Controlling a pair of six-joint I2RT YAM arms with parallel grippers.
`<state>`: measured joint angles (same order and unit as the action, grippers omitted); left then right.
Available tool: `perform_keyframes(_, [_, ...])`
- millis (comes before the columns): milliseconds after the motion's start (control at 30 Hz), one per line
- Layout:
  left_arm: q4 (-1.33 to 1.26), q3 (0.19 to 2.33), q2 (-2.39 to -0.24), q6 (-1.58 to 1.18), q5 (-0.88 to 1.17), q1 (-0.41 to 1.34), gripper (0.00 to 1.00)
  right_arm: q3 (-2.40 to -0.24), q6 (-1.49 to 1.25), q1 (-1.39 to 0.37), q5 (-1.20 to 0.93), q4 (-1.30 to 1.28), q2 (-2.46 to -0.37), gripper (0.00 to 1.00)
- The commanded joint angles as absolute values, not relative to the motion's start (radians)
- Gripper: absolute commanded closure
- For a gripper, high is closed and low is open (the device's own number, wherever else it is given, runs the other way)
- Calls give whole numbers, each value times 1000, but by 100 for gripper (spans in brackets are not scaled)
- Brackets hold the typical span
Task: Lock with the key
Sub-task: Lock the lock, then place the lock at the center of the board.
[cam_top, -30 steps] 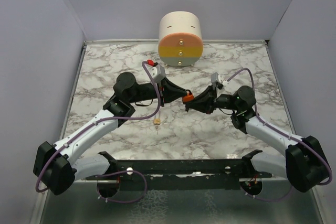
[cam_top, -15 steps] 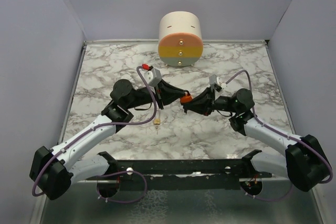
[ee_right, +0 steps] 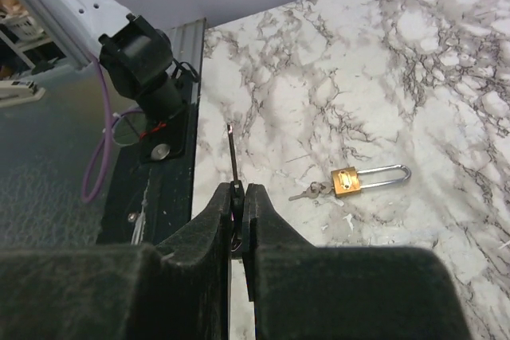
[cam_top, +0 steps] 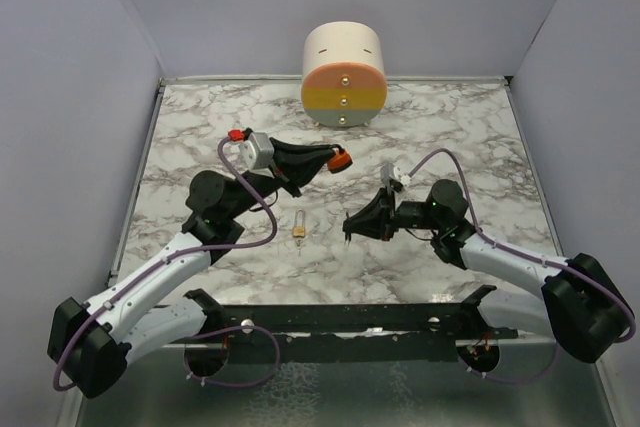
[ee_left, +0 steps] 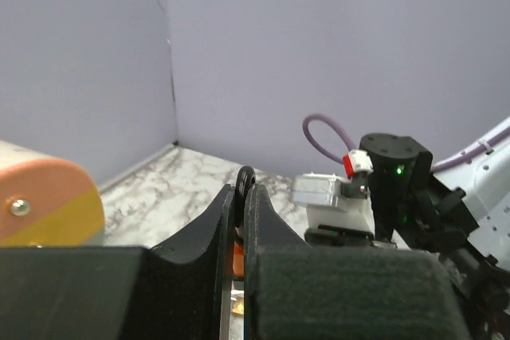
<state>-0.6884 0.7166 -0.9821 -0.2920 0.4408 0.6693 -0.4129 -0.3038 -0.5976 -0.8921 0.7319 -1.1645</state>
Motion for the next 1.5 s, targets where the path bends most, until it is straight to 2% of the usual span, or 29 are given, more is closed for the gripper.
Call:
perform_keyframes(0, [-820,681,-916,-261,293,669,100,-401,-281,-604,-864,695,-1137,99])
perform_keyframes(133, [-786,643,-922,-272,275,668,100,-396,-280,-604,-747,659,-1090,99])
perform_keyframes(400, [-678,515,-1019,-343,227,669,100,-419,-249,-606,-318,428,-971,99])
perform_keyframes(567, [-711,495,-1134,-342,227,669,100,-419,-258,-607,-202,392,-975,99])
perform_keyframes(767, [-790,503,-1309,-368,297,667,100,-426,-275,-610,-142,379,-1015,99])
perform_keyframes(1133, [-1122,547,-1728,-507,440,589,100,-475,-286,-632,-73,382,-1184,99])
perform_keyframes(1467, [-1108,600,-1823,-495,454,562,100,-526,-305,-634,-71,449,-1369,99])
